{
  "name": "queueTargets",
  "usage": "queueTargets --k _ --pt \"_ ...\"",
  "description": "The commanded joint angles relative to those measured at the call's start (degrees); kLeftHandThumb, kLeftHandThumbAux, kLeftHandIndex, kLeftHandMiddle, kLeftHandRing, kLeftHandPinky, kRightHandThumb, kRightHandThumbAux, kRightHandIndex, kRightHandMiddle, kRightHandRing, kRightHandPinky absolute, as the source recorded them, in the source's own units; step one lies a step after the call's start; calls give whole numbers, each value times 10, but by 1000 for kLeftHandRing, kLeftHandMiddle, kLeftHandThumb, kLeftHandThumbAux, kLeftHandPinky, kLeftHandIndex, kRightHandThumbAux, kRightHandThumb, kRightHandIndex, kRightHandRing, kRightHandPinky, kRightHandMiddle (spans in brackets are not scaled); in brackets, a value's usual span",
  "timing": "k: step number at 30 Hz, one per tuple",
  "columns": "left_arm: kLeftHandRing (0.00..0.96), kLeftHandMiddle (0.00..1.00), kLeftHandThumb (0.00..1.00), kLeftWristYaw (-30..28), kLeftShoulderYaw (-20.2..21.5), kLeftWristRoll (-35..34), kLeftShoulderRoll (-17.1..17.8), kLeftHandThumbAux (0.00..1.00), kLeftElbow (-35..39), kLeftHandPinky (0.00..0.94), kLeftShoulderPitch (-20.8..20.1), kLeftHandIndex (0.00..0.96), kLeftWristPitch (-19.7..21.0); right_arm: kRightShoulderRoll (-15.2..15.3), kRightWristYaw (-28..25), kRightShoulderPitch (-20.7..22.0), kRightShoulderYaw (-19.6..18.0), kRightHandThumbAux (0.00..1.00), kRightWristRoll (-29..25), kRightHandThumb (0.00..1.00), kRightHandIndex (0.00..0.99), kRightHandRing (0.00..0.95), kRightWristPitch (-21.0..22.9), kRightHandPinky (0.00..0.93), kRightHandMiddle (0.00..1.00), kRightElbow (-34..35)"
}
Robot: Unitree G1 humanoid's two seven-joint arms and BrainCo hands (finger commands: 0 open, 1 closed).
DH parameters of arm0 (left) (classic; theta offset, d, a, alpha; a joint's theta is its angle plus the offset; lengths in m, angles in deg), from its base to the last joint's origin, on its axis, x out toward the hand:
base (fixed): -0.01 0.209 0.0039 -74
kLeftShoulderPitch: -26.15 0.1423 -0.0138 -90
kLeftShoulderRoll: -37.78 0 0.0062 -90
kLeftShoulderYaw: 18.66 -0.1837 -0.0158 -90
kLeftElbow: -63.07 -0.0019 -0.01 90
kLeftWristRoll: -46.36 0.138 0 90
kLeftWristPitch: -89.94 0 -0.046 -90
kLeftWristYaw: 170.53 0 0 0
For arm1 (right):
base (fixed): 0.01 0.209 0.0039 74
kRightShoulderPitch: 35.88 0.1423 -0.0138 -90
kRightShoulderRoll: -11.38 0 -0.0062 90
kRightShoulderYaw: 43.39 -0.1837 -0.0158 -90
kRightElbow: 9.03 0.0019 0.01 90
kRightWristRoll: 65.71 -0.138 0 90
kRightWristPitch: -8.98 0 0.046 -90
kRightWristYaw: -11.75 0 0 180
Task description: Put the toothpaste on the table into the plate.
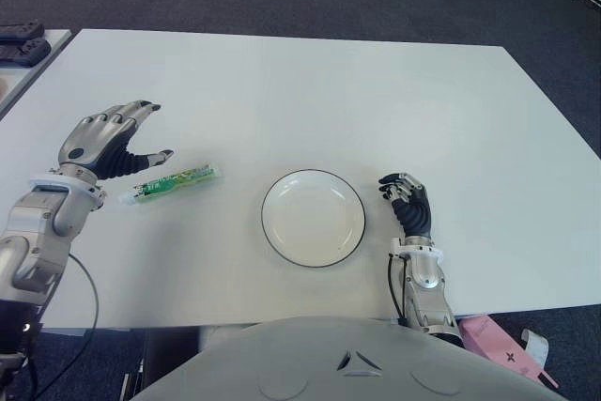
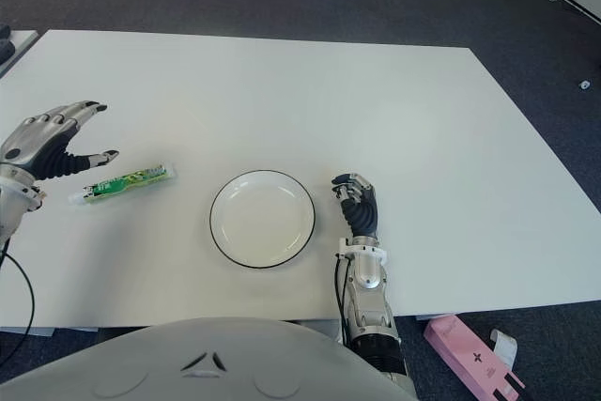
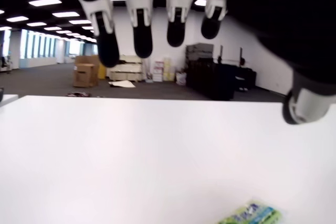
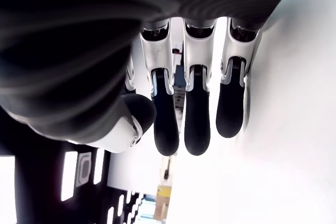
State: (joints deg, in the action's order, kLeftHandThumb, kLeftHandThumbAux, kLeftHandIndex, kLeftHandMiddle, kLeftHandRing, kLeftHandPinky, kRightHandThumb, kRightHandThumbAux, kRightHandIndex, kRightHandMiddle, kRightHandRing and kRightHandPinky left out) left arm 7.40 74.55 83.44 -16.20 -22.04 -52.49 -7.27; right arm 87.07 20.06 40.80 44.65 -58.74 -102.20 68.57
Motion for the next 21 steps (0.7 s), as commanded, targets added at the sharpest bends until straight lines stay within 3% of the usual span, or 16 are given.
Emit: queueTargets --k 1,21 --pt "118 63 325 -34 -7 0 23 358 -17 187 3 20 -33 -3 1 -5 2 730 2 712 426 479 1 476 477 -3" --pt "127 123 386 -87 -37 10 30 225 -42 159 -8 23 -94 -3 4 -16 1 730 3 713 425 473 19 470 477 10"
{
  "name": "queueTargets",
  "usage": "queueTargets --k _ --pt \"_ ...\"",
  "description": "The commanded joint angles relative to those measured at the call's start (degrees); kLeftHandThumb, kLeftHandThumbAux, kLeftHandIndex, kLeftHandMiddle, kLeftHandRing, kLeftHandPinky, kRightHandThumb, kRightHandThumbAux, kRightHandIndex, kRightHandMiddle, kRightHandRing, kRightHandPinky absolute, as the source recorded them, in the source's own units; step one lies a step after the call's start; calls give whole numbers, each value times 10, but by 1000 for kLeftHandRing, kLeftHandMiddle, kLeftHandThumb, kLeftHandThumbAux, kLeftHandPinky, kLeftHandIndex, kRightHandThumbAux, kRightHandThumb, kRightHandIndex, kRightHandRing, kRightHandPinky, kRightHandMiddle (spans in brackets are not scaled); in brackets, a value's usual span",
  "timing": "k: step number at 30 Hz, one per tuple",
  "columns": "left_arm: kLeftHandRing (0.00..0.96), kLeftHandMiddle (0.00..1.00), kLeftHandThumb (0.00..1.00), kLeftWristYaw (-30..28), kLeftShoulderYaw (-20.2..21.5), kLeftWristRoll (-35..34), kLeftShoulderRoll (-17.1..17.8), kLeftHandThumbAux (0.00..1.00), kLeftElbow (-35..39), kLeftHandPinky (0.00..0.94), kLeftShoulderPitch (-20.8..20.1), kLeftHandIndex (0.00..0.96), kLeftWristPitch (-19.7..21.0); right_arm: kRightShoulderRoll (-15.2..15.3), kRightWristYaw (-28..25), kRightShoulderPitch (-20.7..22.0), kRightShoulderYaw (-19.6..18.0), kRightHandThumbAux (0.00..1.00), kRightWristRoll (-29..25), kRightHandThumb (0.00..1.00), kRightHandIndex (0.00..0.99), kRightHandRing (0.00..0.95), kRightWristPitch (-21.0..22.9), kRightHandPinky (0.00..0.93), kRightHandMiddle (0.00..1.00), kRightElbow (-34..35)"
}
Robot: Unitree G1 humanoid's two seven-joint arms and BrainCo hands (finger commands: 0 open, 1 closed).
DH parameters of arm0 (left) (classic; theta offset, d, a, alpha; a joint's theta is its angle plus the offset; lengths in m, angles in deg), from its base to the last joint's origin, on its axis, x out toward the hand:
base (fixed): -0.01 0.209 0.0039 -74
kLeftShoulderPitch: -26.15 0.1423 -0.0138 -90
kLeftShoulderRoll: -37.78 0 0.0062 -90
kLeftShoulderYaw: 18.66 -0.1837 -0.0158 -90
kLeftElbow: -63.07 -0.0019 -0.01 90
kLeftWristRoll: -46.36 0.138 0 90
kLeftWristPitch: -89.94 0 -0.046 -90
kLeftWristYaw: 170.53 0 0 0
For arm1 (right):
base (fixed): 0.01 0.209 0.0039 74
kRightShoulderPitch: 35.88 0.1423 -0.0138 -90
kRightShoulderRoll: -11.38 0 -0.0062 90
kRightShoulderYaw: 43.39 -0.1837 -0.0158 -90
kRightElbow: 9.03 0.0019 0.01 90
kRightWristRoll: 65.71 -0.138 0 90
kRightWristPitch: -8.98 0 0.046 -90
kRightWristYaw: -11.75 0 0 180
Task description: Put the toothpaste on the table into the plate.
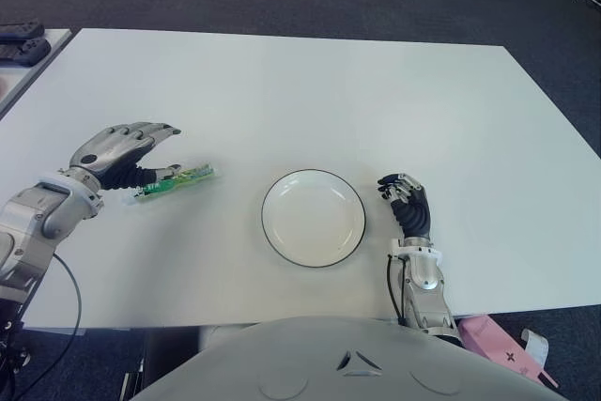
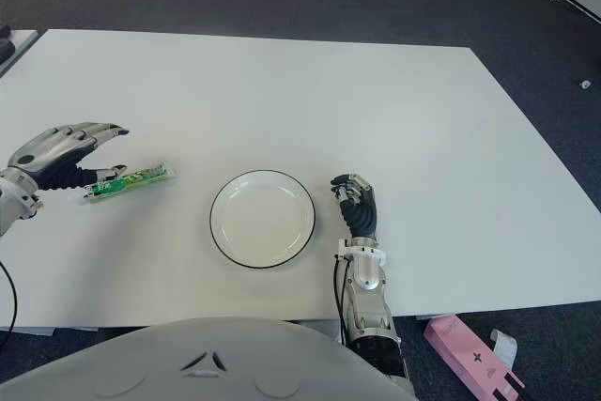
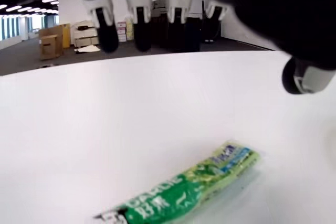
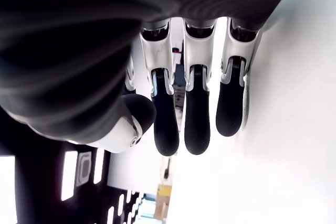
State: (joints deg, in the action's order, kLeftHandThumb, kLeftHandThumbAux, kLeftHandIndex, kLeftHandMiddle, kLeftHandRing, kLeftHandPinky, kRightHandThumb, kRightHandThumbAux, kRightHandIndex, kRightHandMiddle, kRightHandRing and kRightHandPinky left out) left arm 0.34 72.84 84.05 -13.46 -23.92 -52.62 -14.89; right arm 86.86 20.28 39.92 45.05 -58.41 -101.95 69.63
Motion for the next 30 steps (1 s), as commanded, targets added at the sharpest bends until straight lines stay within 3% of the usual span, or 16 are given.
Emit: queueTargets --k 1,18,30 --pt "130 128 387 -17 -23 5 2 218 -29 163 -8 29 -23 -1 2 -8 -3 730 0 713 425 473 17 471 477 1" --pt "150 130 385 -14 -74 24 -10 208 -86 225 -25 65 -66 -1 0 -16 0 731 4 715 425 475 29 479 479 15" --pt "165 117 358 -16 -113 32 -39 227 -126 267 -37 61 -63 -4 2 -24 -3 729 -1 715 428 479 19 479 481 20"
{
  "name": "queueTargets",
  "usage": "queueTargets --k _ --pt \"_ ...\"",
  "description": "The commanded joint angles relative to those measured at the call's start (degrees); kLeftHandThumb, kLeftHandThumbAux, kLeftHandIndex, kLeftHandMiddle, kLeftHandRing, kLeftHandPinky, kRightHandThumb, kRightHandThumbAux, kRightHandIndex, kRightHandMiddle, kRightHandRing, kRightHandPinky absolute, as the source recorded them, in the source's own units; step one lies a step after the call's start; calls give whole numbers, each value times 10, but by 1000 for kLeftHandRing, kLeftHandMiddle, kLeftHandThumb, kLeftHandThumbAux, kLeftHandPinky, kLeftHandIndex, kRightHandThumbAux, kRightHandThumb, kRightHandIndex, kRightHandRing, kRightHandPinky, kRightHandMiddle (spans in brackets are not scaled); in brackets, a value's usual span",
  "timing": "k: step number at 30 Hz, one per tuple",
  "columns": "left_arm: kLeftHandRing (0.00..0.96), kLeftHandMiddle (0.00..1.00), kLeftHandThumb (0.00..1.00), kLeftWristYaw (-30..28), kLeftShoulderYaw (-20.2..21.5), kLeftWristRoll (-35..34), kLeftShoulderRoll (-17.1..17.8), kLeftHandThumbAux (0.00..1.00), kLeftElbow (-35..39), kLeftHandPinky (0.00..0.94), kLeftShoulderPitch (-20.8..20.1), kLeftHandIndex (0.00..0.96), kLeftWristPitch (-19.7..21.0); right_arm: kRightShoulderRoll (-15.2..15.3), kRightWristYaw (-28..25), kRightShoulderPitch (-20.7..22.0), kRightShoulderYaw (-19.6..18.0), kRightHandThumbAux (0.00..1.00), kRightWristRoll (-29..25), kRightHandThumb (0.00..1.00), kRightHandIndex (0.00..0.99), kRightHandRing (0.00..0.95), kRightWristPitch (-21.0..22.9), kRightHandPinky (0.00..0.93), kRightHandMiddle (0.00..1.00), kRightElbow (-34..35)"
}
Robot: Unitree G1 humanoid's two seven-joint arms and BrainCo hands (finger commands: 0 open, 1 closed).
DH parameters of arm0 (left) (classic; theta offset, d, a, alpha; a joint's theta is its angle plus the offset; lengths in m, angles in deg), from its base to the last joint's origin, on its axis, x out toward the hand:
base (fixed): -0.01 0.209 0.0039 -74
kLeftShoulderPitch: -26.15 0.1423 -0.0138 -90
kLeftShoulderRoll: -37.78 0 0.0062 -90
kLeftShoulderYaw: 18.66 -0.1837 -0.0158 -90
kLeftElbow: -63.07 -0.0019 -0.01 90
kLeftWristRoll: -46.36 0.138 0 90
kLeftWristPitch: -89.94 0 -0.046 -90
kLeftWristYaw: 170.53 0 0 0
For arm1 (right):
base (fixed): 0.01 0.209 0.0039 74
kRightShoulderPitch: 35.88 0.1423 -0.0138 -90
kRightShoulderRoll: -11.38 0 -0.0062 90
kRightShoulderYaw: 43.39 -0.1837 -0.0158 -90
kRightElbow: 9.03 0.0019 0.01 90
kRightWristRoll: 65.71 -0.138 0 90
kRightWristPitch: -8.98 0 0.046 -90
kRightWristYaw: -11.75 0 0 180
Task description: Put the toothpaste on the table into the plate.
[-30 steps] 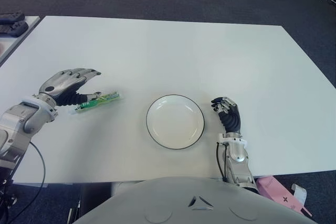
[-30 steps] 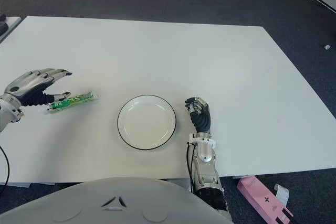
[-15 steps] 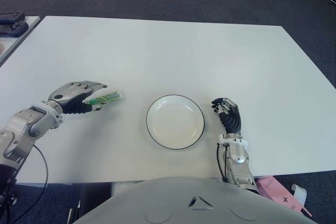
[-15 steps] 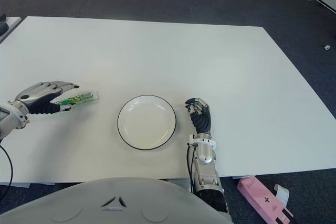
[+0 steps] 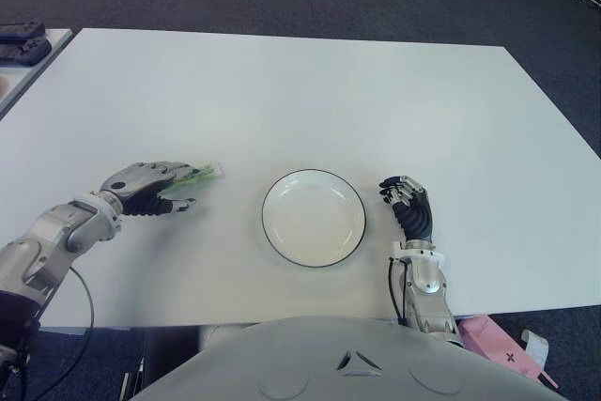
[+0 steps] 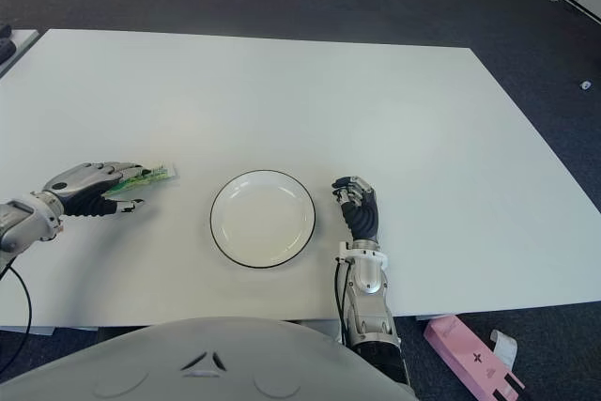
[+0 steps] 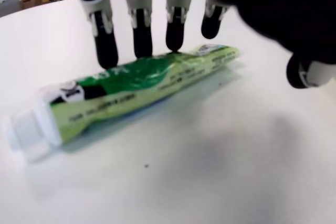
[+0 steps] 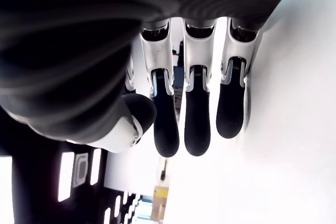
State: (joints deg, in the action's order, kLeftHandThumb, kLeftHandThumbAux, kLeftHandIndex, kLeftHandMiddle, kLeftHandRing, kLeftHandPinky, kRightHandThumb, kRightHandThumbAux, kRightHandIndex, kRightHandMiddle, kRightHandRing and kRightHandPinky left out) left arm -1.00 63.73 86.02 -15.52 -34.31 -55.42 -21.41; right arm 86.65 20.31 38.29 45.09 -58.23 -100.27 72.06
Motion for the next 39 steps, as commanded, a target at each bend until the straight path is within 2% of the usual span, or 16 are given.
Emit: queueTargets --k 1,19,25,32,39 --pt "167 118 356 -1 -25 13 -21 227 -26 268 -10 61 3 -2 2 -7 -4 729 -4 715 428 479 1 479 481 -5" --pt "229 158 366 30 -79 32 -61 250 -119 345 -54 46 13 -2 7 -21 -6 730 4 715 427 476 3 478 482 9" --pt "249 173 376 38 -88 28 -67 245 -137 363 -63 47 16 0 10 -24 -6 730 4 715 427 479 4 485 482 12" --pt "237 172 383 36 -99 26 -75 230 -154 332 -76 54 29 2 10 -27 -6 730 5 714 428 484 7 490 485 16" --pt "244 162 379 36 -106 27 -81 247 -177 368 -93 53 37 4 8 -31 -7 729 4 713 428 486 7 490 482 19"
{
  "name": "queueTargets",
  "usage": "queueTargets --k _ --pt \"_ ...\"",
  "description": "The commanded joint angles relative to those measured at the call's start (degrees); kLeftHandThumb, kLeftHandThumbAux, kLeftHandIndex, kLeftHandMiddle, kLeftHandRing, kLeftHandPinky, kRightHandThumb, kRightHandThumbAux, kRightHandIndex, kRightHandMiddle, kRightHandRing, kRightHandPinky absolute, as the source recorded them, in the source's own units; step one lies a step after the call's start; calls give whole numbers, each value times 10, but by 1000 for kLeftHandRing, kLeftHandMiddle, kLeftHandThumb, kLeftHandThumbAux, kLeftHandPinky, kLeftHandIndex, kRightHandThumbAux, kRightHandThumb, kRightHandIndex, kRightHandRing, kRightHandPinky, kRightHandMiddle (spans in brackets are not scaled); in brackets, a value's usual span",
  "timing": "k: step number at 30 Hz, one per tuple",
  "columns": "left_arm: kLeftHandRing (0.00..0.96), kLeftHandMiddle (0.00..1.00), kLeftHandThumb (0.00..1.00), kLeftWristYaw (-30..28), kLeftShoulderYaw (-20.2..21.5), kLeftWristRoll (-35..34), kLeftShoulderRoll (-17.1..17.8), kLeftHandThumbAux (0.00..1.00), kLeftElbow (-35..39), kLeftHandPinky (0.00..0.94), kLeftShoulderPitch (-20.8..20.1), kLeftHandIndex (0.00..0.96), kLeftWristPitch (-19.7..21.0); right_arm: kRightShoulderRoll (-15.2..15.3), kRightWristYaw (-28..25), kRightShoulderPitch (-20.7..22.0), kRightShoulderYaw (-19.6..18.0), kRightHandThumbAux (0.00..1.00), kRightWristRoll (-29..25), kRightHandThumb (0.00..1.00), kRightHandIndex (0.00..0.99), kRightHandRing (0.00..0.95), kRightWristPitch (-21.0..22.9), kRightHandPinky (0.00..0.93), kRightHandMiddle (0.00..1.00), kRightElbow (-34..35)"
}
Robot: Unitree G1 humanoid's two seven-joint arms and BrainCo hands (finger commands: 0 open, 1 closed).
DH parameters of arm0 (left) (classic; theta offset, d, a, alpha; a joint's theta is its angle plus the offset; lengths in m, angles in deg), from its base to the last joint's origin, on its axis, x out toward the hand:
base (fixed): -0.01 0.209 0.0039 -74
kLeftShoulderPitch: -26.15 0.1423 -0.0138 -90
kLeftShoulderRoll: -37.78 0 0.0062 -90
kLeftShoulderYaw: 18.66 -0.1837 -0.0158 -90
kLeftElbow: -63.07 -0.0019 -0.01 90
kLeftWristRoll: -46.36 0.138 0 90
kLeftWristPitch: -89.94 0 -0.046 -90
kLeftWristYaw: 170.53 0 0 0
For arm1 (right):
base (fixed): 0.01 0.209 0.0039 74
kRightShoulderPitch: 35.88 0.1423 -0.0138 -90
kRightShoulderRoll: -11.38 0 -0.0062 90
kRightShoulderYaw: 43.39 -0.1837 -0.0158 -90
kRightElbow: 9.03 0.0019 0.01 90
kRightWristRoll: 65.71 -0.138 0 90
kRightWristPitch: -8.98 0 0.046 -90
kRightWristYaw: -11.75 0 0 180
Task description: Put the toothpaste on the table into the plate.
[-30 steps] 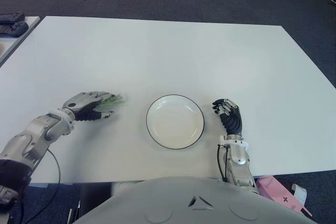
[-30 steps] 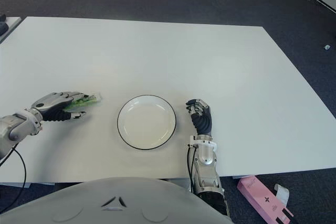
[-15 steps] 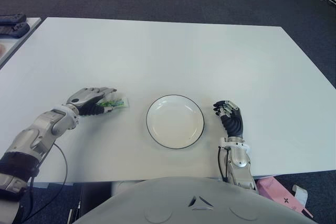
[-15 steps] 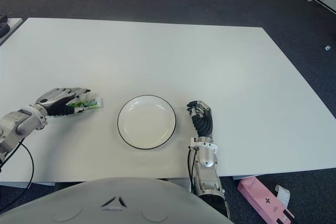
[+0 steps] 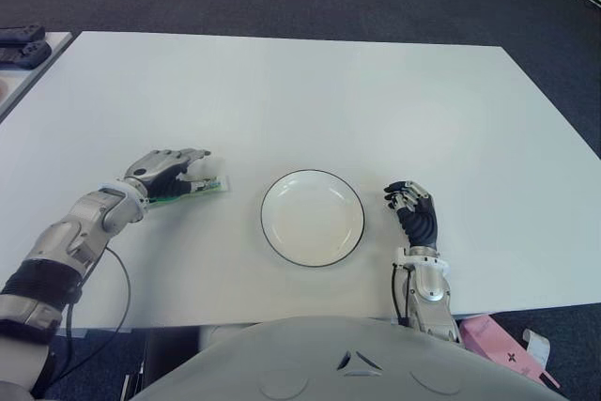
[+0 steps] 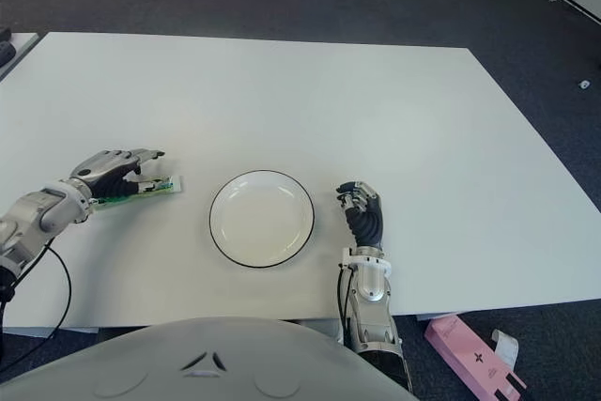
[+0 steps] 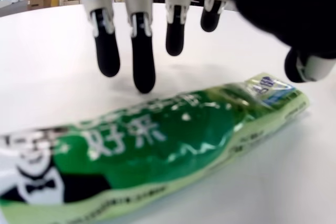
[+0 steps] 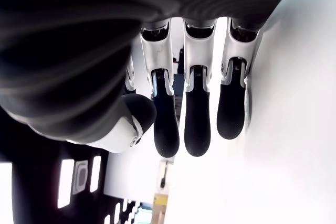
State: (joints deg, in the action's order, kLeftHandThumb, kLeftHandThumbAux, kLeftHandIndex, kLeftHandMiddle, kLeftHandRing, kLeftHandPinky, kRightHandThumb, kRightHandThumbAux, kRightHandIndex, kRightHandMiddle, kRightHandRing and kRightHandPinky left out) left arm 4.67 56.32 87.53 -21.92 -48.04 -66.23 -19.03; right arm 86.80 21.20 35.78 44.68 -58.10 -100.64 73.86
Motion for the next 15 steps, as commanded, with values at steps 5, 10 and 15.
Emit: queueTargets --k 5,10,15 --pt "256 167 382 -19 -34 8 -20 257 -50 386 11 58 14 4 -2 -8 -3 729 2 713 428 483 13 487 482 4" --pt "268 181 391 -20 -36 5 -21 265 -55 386 8 59 20 5 -4 -10 -3 729 2 713 428 484 18 489 483 9" --pt "267 184 401 -36 -39 2 -16 269 -47 369 9 56 31 6 -5 -11 -4 729 2 713 428 485 21 489 484 12"
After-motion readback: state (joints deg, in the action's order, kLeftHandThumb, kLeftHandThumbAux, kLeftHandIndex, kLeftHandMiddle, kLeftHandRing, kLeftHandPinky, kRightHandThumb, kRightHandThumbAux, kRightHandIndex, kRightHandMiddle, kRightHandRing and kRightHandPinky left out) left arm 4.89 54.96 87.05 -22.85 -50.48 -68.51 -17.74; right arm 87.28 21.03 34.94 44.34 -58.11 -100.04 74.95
